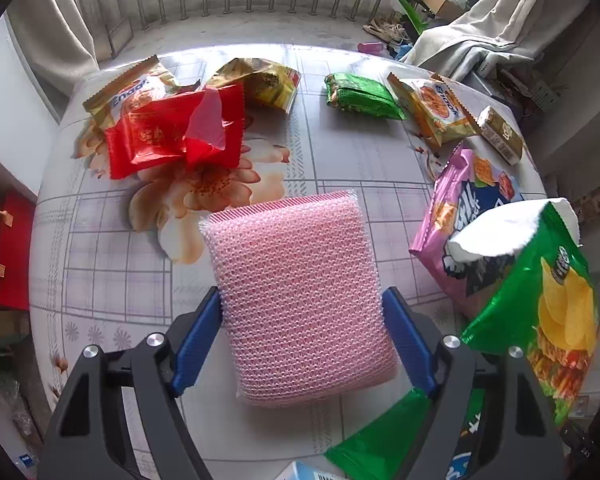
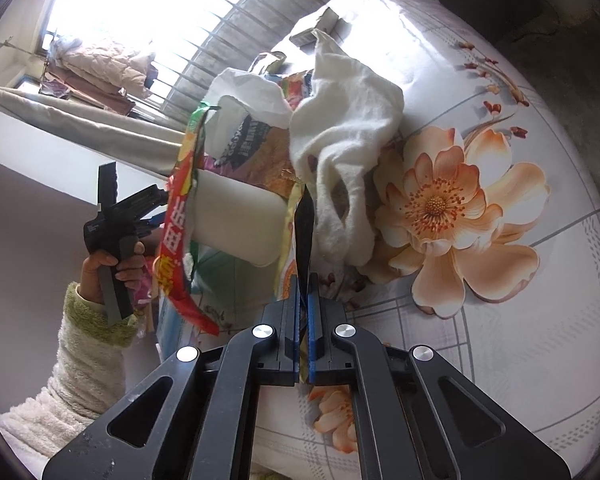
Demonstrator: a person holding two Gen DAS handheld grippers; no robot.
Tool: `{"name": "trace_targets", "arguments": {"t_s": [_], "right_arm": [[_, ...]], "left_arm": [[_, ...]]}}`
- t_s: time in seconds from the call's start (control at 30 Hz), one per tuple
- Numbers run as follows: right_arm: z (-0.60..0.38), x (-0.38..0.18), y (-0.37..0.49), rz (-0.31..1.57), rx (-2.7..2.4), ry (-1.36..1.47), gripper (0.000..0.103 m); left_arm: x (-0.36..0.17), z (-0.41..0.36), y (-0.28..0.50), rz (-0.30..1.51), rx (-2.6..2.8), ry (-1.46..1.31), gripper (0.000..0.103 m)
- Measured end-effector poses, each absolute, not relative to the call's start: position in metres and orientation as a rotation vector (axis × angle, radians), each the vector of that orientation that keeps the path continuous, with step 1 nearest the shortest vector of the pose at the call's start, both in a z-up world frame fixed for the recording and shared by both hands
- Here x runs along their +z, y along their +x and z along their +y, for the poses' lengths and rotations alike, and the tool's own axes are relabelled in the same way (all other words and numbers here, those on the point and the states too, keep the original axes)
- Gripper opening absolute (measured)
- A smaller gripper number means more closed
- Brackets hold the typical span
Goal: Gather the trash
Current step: 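Lift the sponge with the left gripper while the right gripper carries the packet toward the wastebasket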
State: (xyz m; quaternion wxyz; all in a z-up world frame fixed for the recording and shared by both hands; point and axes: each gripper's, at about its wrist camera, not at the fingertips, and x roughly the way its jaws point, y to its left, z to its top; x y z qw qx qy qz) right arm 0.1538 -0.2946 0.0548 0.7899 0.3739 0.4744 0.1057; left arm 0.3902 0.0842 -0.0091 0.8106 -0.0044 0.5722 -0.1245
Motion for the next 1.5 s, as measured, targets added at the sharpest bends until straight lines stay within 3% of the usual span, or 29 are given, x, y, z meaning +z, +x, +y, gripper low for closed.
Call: {"name": "trace_targets", "arguments": {"t_s": [0.47,0.97,1.5], "right_arm": [[-0.293,0.068,0.131,1.000,0.248,0.791,0.000],[-0.292,0.103,0.095,0.888,0.241,0.751,0.000],[-0.331,0.130,0.046,0.748,0.121,0.772,0.000]], "left_arm": [[0.047,0.108,0.345,1.095,-0.346,-0.091,0.077],[0.143,0.085,0.231,0.873,-0.566,-0.130,0.078],[0.161,0.011,0.154,0.793,-0.746,-0.101,0.078]]}}
